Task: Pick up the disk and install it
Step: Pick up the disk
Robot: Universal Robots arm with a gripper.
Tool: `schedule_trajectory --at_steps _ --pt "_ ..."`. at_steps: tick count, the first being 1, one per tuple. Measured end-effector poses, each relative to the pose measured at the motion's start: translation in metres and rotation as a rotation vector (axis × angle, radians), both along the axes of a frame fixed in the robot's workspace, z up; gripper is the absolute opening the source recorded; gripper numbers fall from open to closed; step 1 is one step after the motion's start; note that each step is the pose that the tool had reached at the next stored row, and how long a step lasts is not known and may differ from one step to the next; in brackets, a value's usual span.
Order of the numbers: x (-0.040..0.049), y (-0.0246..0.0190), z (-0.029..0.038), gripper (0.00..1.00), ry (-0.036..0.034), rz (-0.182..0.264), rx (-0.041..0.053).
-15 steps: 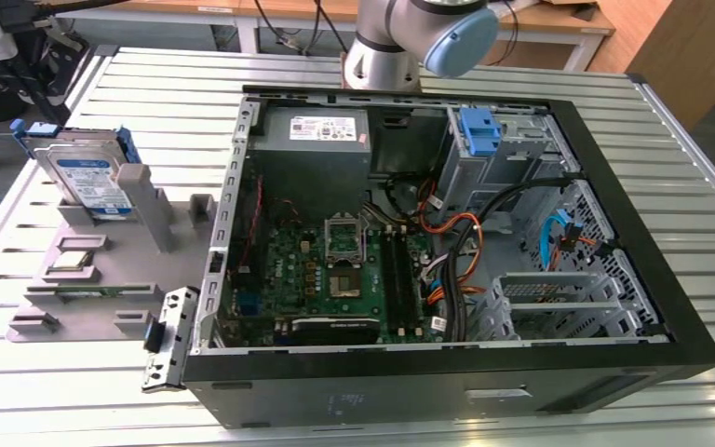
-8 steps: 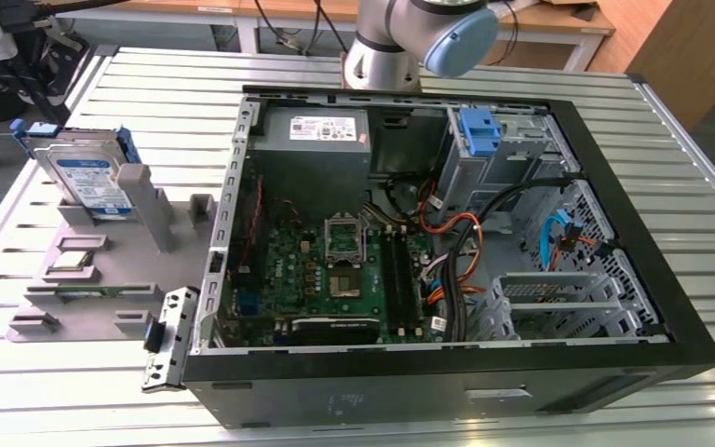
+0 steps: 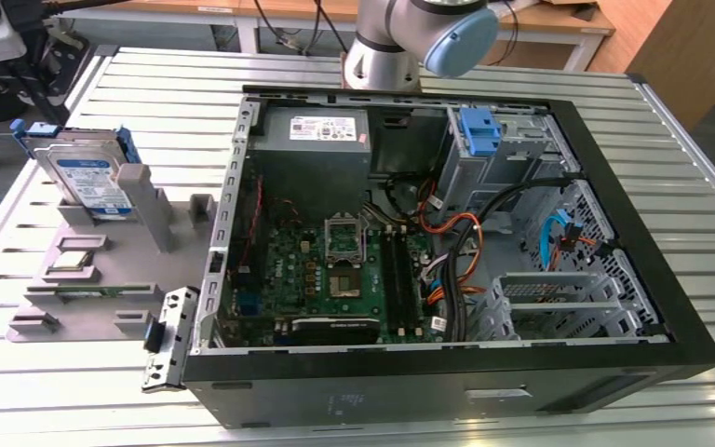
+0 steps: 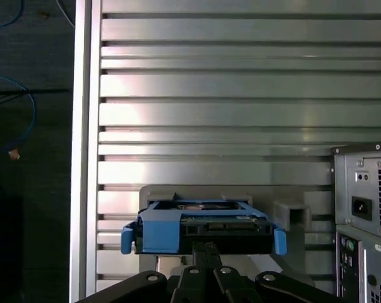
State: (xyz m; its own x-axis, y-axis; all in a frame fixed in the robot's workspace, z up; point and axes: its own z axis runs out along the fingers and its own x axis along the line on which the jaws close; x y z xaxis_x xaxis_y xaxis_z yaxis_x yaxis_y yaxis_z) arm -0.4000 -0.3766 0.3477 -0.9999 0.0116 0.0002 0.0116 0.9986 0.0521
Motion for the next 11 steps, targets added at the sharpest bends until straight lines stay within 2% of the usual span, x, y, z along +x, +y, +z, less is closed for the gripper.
schedule_trajectory --at_steps 11 --pt "0.0 0.0 -0.0009 0.1 0.0 0.188 0.0"
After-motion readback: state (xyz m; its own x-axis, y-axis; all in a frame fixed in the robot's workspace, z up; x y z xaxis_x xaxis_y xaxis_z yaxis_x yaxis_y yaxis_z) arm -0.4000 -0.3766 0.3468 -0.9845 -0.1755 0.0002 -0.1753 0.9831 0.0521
